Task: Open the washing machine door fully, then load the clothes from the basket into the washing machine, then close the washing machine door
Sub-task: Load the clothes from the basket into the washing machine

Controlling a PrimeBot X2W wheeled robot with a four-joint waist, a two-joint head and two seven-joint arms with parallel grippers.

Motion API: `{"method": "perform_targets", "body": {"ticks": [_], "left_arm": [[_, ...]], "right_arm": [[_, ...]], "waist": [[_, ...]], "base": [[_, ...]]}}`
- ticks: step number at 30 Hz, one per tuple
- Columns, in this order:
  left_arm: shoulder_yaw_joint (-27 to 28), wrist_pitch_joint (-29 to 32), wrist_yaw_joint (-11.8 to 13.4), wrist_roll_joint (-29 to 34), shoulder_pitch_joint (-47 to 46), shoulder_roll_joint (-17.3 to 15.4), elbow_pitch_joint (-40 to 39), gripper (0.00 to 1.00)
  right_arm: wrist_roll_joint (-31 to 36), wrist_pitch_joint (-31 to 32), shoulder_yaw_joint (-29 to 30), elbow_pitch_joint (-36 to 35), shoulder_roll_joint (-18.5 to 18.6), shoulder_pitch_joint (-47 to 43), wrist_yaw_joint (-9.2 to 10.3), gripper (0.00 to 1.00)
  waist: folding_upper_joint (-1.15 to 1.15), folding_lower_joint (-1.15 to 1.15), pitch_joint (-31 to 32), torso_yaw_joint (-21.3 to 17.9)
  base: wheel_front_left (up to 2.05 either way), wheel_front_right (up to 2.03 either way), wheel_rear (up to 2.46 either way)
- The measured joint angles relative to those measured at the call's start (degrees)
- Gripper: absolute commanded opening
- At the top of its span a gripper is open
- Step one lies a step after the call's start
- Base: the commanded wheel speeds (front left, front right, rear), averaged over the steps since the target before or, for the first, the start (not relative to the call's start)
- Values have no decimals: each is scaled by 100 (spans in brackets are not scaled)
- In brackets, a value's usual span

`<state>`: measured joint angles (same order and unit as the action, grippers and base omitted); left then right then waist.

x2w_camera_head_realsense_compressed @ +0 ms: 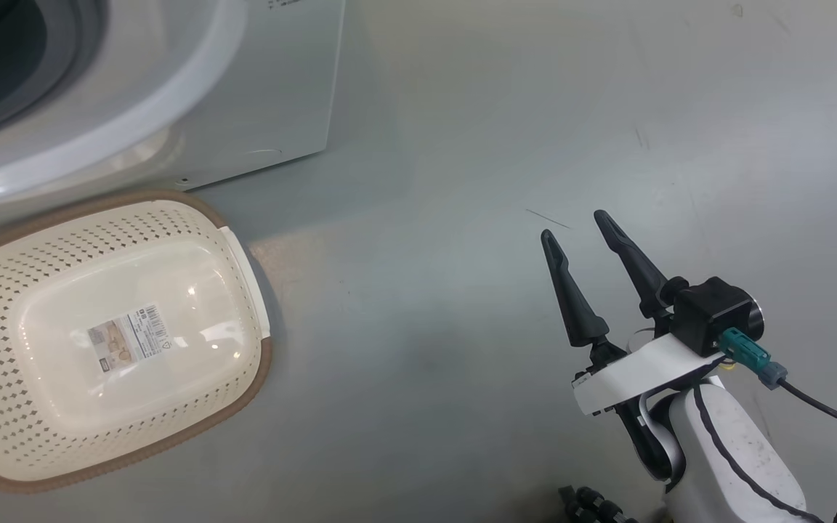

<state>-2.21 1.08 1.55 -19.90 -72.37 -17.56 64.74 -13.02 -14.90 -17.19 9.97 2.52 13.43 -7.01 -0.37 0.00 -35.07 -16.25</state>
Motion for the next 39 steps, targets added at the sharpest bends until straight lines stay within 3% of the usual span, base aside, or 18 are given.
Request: {"method": "perform_targets", "body": {"ticks": [7,30,39], "left_arm": [[76,-298,-9,-91,428,200,180,100],[165,-1312,-567,-439,1637,818,438,100],[63,-1483,-748,-443,2359,1292,414,100]], "right_arm": [[-2,0,-7,65,1,0,0,100],[-118,0,99,300,8,-230,0,100],[-115,0,389,298,9,-373,0,100]], "waist": [[0,0,276,118],[0,0,1397,416],[0,0,1853,526]], "base": [[0,0,0],[0,0,0],[0,0,0]]}}
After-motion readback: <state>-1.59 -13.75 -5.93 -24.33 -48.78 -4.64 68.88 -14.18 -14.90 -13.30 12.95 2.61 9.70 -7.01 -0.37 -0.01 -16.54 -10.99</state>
